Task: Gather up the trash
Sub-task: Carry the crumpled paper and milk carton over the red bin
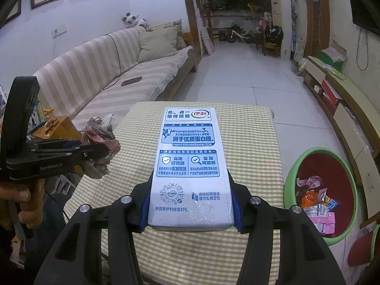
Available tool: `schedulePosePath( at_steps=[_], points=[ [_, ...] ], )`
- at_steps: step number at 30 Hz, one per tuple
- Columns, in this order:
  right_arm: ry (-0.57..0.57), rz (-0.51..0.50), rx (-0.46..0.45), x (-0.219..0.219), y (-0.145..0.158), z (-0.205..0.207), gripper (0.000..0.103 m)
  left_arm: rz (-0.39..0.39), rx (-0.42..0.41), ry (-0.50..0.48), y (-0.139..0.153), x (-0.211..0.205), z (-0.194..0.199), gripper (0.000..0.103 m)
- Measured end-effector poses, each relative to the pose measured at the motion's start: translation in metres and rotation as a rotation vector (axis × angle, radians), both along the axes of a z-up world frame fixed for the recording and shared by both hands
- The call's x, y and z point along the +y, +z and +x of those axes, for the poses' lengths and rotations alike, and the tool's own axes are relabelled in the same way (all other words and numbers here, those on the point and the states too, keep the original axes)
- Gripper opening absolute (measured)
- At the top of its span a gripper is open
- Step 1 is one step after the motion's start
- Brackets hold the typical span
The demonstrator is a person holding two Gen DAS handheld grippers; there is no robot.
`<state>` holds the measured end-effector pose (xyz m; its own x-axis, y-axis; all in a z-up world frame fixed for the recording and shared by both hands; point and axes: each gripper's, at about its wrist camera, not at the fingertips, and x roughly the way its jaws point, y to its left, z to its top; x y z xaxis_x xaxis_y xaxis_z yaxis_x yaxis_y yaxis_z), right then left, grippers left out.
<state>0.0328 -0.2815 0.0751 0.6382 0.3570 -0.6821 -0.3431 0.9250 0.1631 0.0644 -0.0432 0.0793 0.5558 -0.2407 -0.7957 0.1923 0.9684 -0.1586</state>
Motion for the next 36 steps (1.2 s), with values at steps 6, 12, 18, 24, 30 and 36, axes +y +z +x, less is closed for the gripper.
schedulePosePath(
  at_steps=[6,12,18,24,30,36],
  points=[
    [-0.049,0.017,-0.004,-0.024,0.002,0.002,0.05,-0.014,-0.007,-0.032,0.002,-0.018,0.002,0.034],
    [-0.099,0.025,-0.008,-0.05,0.004,0.003,0.05,-0.022,-0.004,-0.065,0.002,-0.04,0.008,0.034],
    [-0.16,0.032,-0.002,-0.082,0.003,0.003,0.05,-0.039,0.005,-0.132,0.0,-0.077,0.016,0.034],
    [-0.23,0.02,-0.014,-0.118,0.006,0.002,0.05,-0.051,0.005,-0.192,0.002,-0.11,0.027,0.034],
    [-0.305,0.025,-0.018,-0.151,0.004,0.007,0.05,-0.049,0.008,-0.258,0.005,-0.146,0.04,0.034],
    [-0.374,0.018,-0.011,-0.19,0.0,0.011,0.05,-0.054,0.018,-0.331,0.001,-0.189,0.055,0.034]
  ],
)
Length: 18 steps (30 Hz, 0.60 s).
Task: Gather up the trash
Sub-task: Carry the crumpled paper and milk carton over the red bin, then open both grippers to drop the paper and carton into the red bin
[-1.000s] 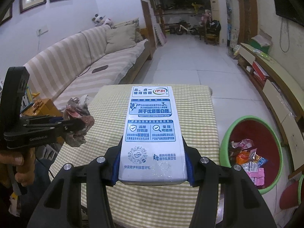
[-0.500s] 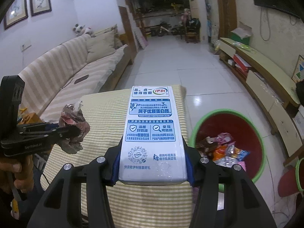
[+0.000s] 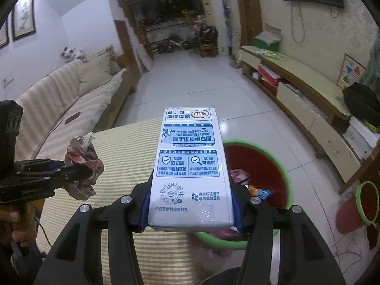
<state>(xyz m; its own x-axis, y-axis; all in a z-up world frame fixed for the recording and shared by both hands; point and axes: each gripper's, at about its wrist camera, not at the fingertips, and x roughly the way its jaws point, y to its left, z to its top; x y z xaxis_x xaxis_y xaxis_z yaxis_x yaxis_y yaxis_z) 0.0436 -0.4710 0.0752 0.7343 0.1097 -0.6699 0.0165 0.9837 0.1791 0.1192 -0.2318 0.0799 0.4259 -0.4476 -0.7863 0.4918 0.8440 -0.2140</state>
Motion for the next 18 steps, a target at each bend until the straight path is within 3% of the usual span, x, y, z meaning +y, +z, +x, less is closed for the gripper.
schedulePosePath(
  at_steps=[10,18],
  points=[
    [-0.097,0.009,0.017,-0.058,-0.008,0.002,0.05,-0.011,0.027,-0.119,-0.007,-0.066,0.012,0.034],
    [-0.121,0.009,0.038,-0.08,-0.02,0.009,0.05,-0.086,0.102,-0.173,-0.013,-0.103,0.028,0.035]
  ],
)
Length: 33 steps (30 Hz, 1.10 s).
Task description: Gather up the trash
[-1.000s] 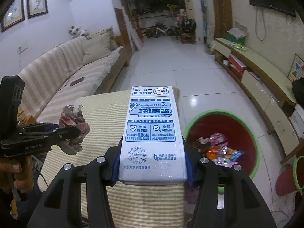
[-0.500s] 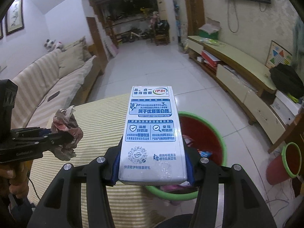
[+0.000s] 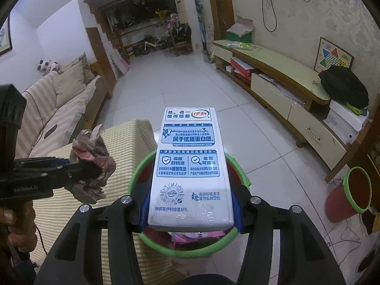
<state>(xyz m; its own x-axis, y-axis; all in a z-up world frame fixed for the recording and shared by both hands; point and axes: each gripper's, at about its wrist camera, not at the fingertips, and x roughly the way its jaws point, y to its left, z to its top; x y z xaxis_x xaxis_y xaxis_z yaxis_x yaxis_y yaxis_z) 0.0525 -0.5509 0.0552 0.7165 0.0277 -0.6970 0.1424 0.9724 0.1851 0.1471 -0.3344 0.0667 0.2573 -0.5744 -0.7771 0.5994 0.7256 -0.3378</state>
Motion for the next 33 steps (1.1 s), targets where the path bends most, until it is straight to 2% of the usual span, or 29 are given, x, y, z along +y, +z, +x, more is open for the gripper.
schedulePosePath(
  at_steps=[3,14,17,19,21,22,24,26,33],
  points=[
    [-0.002,0.003,0.009,-0.003,-0.005,0.004,0.05,-0.019,0.041,-0.004,-0.006,-0.01,0.006,0.035],
    [0.013,0.002,0.033,-0.003,-0.015,0.015,0.05,-0.022,0.062,-0.01,-0.01,-0.025,0.02,0.036],
    [0.034,-0.014,0.038,0.002,-0.016,0.017,0.051,-0.034,0.074,0.0,-0.009,-0.023,0.023,0.052],
    [0.042,-0.036,0.043,0.006,-0.015,0.019,0.054,-0.055,0.074,0.011,-0.007,-0.02,0.025,0.075],
    [0.04,-0.046,0.035,0.01,-0.013,0.019,0.071,-0.073,0.063,0.032,-0.002,-0.015,0.026,0.086],
    [0.04,-0.051,0.033,0.011,-0.012,0.019,0.075,-0.084,0.061,0.044,0.0,-0.011,0.027,0.09],
    [0.04,-0.065,0.027,0.015,-0.01,0.019,0.084,-0.097,0.054,0.068,0.004,-0.003,0.029,0.094],
    [0.049,-0.071,0.025,0.02,-0.006,0.019,0.088,-0.104,0.041,0.095,0.01,0.006,0.03,0.096],
    [0.062,-0.071,0.002,0.047,0.01,0.016,0.094,-0.091,-0.024,0.167,0.03,0.048,0.017,0.097]
  ],
)
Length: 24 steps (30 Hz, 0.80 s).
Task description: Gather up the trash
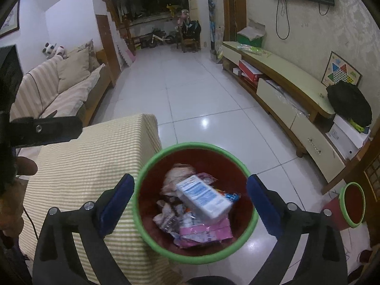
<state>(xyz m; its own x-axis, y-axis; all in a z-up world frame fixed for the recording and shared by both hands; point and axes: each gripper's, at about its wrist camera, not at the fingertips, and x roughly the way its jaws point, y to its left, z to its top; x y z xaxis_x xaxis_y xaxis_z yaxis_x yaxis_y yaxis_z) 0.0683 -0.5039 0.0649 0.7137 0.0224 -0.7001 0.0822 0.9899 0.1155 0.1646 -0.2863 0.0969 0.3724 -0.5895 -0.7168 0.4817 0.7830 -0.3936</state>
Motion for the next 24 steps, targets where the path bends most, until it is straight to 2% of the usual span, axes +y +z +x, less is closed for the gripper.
schedulePosePath(
  at_steps=[3,12,20,24],
  points=[
    [0.011,0.005,-0.019,0.02,0.007,-0.002,0.094,0.007,-0.027,0.032,0.007,0.026,-0.011,0.097],
    [0.095,0.0,-0.072,0.107,0.031,-0.007,0.096,0.075,-0.108,0.227,0.02,0.13,-0.047,0.098],
    [0.176,-0.021,-0.12,0.175,0.044,-0.016,0.096,0.2,-0.214,0.417,0.024,0.204,-0.088,0.098],
    [0.206,-0.039,-0.145,0.201,0.049,-0.021,0.096,0.237,-0.284,0.518,0.026,0.228,-0.106,0.098]
  ],
)
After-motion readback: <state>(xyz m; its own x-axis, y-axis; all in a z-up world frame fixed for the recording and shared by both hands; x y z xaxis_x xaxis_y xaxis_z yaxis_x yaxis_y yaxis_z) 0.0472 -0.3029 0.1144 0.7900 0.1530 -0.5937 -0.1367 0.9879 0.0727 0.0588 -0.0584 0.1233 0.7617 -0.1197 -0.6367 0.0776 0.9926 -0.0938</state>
